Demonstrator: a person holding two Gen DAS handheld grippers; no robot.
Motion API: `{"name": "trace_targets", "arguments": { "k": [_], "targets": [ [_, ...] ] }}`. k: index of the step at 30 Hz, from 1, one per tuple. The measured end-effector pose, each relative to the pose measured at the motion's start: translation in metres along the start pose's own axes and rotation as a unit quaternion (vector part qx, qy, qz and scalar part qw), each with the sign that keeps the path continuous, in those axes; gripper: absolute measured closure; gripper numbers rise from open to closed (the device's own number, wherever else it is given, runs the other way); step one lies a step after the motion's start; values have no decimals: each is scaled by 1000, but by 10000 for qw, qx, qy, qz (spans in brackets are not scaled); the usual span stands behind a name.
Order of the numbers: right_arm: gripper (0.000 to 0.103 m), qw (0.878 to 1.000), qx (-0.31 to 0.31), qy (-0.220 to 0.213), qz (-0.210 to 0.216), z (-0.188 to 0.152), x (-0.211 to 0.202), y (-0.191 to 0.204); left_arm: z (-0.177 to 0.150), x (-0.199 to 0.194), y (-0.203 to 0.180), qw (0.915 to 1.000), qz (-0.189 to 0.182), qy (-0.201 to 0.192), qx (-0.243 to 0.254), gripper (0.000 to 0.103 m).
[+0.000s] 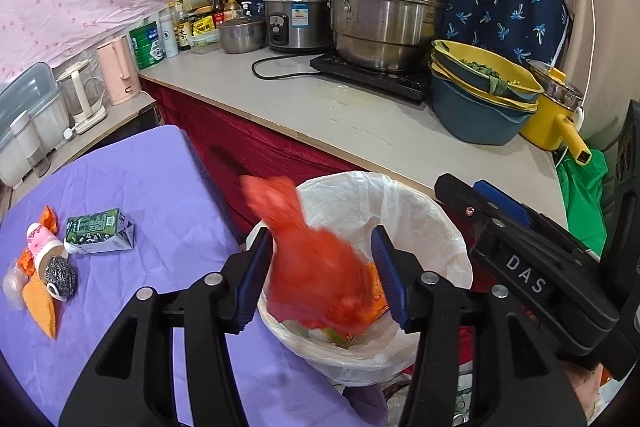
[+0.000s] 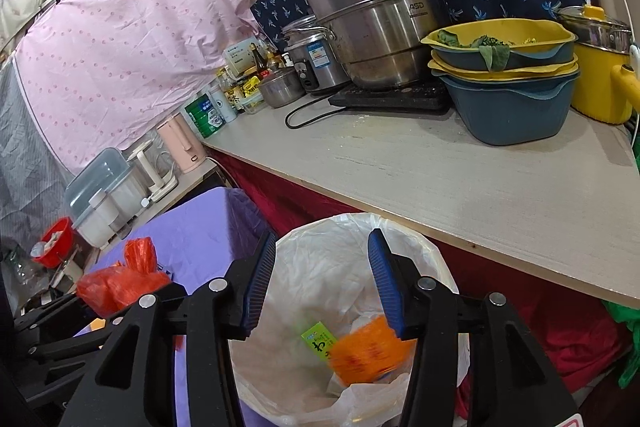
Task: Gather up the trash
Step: 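Carry the red and orange bags over the bin and release both, then move both tools back to the table toward the clear bag and scrubber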
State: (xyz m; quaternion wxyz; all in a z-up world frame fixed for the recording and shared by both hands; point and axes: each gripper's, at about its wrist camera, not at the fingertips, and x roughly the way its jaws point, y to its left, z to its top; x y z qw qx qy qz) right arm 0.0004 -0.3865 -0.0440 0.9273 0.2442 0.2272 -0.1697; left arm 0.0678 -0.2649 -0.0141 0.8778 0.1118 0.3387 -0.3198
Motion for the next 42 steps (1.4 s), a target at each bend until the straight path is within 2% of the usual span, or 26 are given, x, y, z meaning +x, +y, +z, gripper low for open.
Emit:
{"name": "trace_targets", "arguments": {
  "k": [5,19,24,32,42],
  "targets": [
    [54,10000,-34,-76,6,4,-7,3,2,-7,5,10000,6,-81,-51,48],
    [54,9995,-281,-77,102,6,-8,29,5,-32,47,9983,143,-302,-475,45],
    [52,9989,-420,-48,204,4,-5,49,1,-42,69,9964,334,-395,-669,37],
    [47,9968,-709,7,379,-3,-1,88,-8,-60,111,9919,633,-476,-997,36],
    [37,9916,-1084,159,684,-18,9,146,-30,-81,174,9804,1195,-498,-1484,25]
  ]
}}
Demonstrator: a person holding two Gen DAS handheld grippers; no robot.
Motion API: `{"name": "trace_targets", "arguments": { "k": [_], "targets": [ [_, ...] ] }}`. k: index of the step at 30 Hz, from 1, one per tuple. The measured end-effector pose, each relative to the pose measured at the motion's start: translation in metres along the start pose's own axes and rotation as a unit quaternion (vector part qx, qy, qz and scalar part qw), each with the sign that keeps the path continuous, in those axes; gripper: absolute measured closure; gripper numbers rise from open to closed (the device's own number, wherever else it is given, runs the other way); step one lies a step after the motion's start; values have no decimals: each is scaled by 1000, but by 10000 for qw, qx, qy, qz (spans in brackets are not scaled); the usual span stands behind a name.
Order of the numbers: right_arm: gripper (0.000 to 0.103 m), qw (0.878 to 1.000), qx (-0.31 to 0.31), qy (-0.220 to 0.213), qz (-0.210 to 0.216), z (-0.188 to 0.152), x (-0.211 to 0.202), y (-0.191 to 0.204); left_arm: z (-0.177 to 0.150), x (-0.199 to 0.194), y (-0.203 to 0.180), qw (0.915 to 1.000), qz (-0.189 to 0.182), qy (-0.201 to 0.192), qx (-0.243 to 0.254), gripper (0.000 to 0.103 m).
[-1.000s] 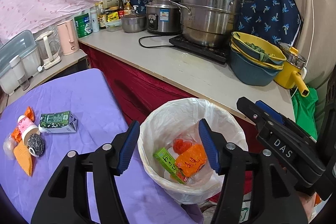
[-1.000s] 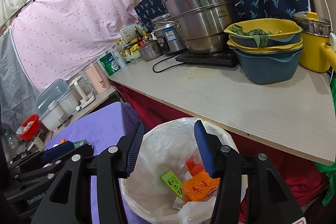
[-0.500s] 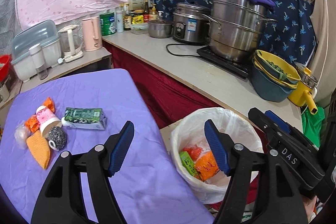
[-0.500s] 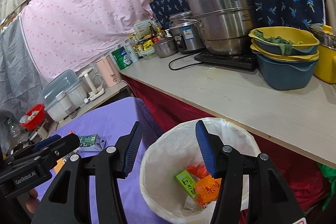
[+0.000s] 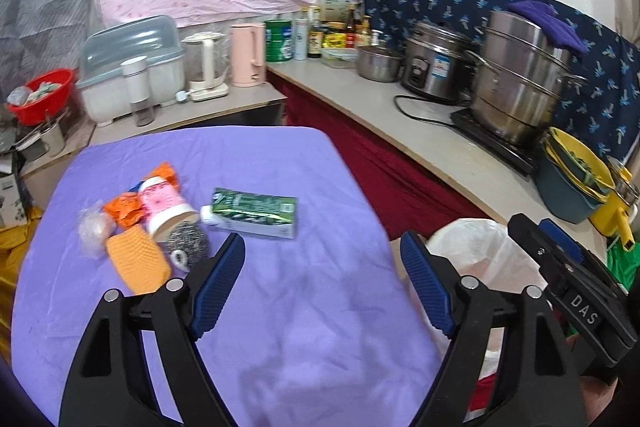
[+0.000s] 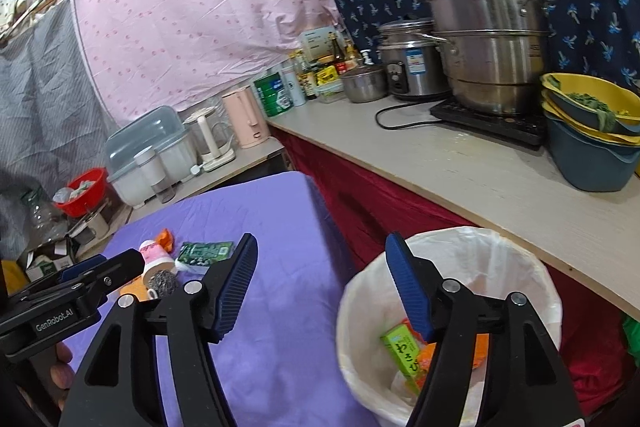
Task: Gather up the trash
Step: 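Move both tools back to the table toward the clear bag and scrubber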
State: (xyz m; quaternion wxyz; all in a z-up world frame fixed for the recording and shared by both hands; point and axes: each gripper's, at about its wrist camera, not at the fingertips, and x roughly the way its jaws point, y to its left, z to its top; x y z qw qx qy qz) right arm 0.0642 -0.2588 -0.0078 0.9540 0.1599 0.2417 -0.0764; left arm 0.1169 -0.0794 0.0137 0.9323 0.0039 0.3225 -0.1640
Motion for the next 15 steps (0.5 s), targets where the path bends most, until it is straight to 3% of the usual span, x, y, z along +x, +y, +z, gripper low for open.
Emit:
{"name": "trace_targets", "arguments": {
  "k": [9,15],
  "targets": [
    [36,9974,-466,320,435,-11,30,65,-13,1,85,9953,645,137,-709,18],
    [36,9933,-755,568,670,-23,51,104,-22,7,146,9863,1117,312,-1171,17]
  ]
}}
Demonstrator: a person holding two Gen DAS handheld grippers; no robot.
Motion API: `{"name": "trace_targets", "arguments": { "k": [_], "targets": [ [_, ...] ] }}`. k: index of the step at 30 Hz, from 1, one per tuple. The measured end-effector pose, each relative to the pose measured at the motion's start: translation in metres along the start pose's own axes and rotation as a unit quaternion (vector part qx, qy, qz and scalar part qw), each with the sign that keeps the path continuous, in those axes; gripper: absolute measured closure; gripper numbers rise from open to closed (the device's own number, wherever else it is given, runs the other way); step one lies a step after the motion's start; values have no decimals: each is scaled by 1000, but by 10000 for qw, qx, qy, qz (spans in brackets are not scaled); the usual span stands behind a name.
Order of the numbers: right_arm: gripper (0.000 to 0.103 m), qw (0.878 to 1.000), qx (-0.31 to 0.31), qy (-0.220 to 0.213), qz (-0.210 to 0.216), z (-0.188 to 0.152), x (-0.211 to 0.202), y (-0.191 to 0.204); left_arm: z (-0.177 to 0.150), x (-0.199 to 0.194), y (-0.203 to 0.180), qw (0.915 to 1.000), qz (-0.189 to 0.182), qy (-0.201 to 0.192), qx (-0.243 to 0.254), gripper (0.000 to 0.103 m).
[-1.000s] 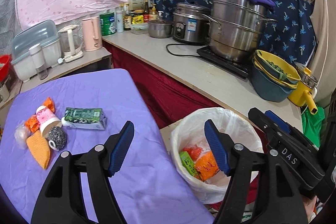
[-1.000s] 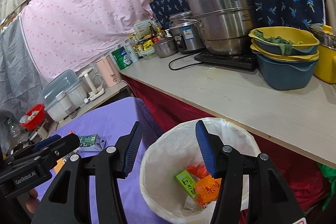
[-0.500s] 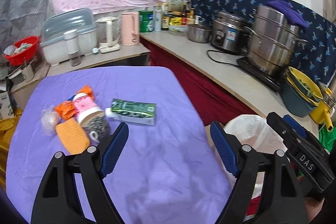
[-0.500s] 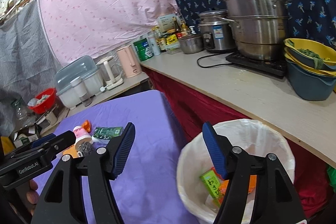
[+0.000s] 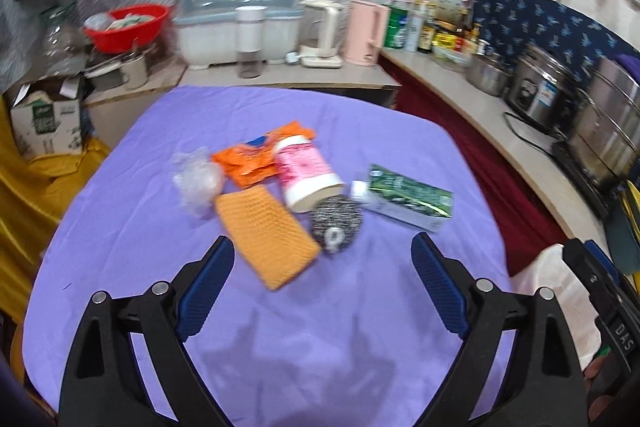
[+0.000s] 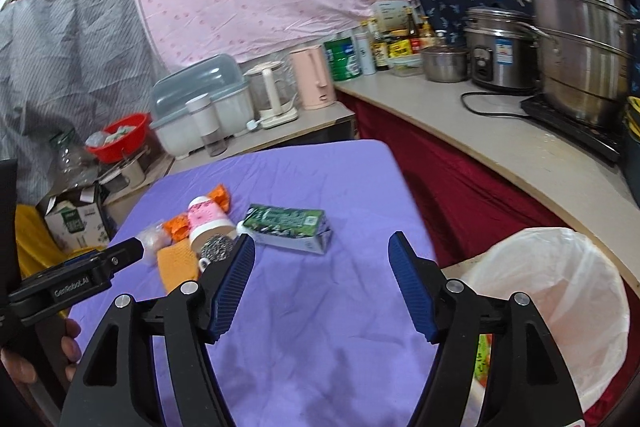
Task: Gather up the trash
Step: 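Move both tools back to the table toward the clear bag and scrubber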
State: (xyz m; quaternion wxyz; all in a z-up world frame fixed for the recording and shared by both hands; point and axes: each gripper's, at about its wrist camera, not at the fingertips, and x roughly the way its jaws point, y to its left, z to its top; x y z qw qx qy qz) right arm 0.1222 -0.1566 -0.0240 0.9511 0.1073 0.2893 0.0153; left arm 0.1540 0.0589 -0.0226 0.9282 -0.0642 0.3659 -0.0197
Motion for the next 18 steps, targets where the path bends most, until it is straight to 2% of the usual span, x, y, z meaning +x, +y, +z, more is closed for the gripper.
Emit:
{"name": "trace_targets", "arguments": {
  "k": [9,18],
  "targets": [
    [36,9990,-244,321,213,-3,46,39,13,31,71,9976,535,103,-423,15],
    [36,9973,-329,598,253,-2,89,57,26,83,122,9931,779,380,-790,14]
  ]
}}
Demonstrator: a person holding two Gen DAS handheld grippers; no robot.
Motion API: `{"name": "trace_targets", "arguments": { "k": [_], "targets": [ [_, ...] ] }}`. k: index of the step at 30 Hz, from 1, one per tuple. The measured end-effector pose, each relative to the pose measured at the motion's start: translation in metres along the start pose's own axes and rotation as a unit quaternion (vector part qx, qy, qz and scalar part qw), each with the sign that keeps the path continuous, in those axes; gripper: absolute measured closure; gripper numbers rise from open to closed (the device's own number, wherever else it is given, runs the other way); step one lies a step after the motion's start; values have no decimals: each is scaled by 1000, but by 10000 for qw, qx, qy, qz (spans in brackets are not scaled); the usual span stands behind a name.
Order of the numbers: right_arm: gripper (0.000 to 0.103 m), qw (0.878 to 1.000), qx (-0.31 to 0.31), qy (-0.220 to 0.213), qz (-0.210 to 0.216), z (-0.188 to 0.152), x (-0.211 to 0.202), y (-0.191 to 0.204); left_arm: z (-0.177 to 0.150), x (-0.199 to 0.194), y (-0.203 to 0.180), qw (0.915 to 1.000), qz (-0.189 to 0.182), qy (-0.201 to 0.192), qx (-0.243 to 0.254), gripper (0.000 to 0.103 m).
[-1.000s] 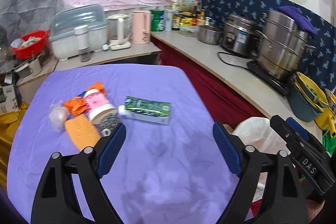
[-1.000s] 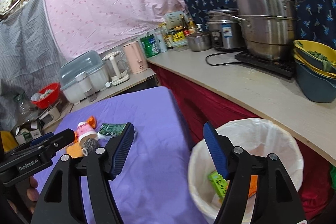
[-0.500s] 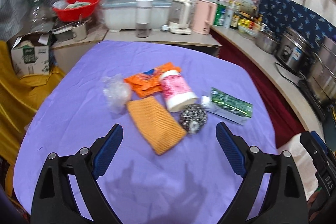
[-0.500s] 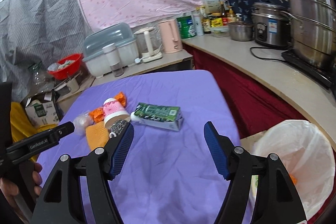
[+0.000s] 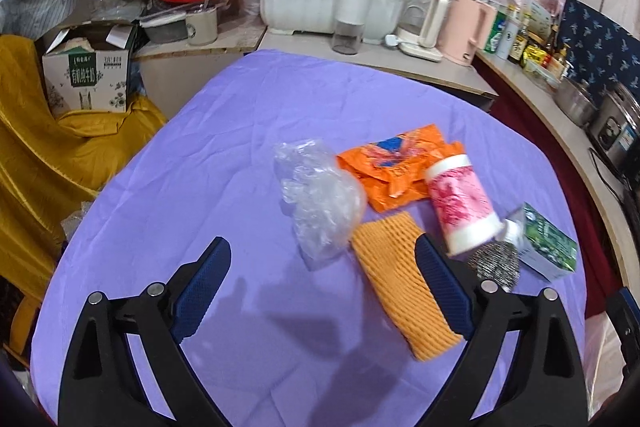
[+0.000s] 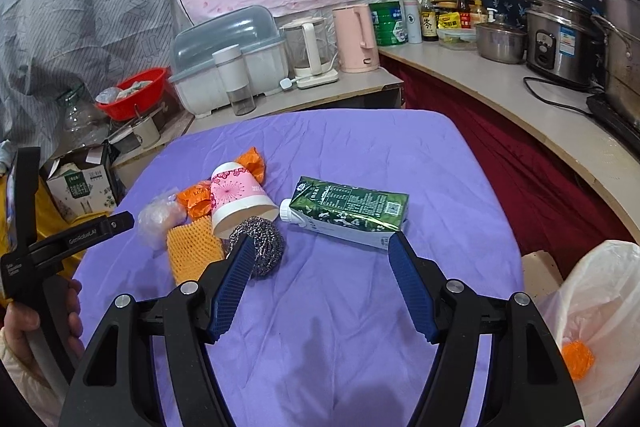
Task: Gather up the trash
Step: 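Move both tools back to the table toward the clear bag and scrubber, then grasp the clear plastic bag with the left tool while the right tool grasps the steel wool scrubber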
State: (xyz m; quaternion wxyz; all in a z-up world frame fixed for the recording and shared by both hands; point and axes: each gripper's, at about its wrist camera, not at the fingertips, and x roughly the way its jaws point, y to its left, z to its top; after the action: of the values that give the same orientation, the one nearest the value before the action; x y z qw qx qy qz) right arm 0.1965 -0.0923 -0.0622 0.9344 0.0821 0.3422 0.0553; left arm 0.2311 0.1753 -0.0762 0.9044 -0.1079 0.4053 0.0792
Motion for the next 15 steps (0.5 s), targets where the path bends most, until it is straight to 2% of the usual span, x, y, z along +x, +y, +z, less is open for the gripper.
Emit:
{"name": "trace_targets", "arguments": {
  "k": [11,13,15],
  "targets": [
    [36,9988,-143,416,222,-3,58,31,17,54,10,9993,-102,320,-135,15],
    [36,9983,-178,477,289,-5,67,39,18,61,9,9991,-161,366,-125,18],
    [36,9978,-225,525,344,-6,75,46,18,67,10,9988,-235,425,-116,30]
  ]
}}
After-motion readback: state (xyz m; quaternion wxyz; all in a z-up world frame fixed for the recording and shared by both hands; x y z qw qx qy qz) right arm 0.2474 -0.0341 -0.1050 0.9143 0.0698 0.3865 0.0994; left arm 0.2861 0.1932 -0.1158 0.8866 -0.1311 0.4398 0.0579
